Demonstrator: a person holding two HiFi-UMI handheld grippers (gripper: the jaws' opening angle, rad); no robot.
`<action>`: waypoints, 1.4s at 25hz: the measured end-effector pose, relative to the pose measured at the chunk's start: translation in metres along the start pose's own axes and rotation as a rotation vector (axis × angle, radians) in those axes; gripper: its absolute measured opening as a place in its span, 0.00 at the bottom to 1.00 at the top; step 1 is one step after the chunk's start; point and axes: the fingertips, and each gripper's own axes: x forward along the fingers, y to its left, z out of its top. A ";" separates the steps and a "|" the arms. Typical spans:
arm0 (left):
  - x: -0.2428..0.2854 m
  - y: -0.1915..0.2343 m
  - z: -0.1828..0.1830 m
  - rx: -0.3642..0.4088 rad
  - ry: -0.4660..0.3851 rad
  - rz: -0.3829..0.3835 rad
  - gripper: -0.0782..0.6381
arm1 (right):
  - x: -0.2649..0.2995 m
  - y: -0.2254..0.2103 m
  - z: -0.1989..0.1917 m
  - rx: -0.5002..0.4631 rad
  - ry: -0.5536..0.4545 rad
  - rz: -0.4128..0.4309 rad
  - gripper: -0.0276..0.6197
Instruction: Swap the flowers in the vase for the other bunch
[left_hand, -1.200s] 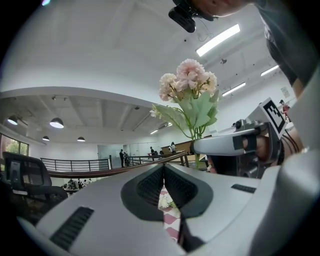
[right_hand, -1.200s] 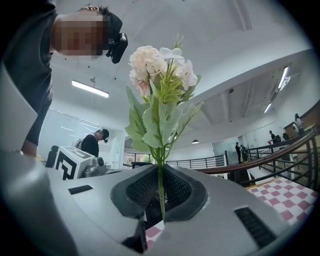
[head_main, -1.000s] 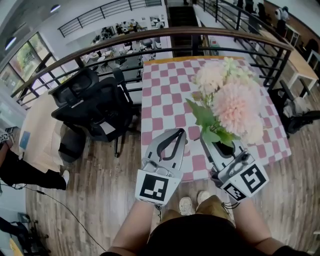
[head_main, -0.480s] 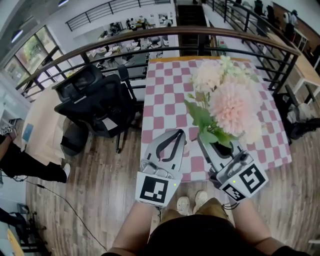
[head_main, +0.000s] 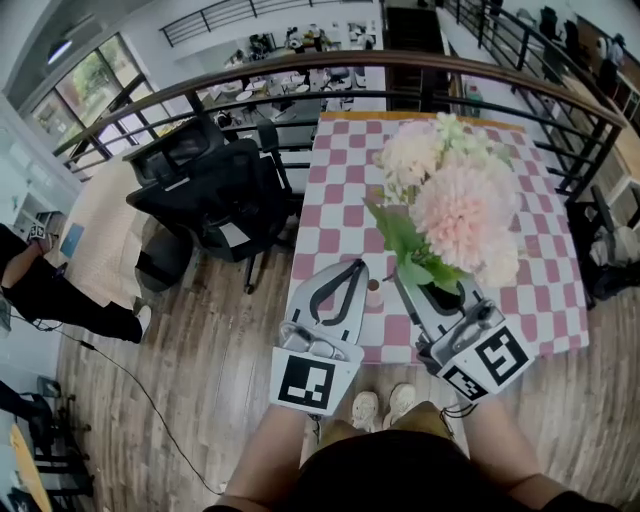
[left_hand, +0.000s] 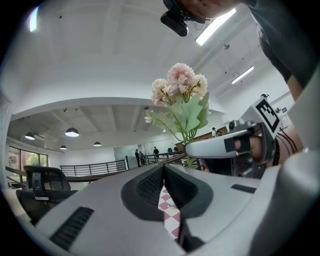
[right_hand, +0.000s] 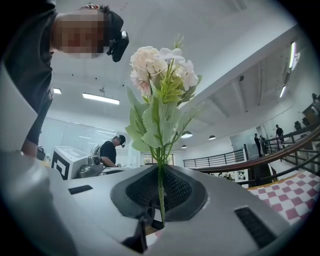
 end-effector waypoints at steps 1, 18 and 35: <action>0.000 -0.001 0.000 -0.003 0.003 0.005 0.12 | 0.000 0.000 0.000 0.003 0.000 0.010 0.11; 0.017 -0.012 -0.013 -0.001 0.082 0.105 0.12 | -0.006 -0.032 -0.025 0.105 0.007 0.111 0.11; 0.045 0.011 -0.090 0.017 0.187 0.043 0.12 | 0.033 -0.051 -0.089 0.134 0.107 0.134 0.11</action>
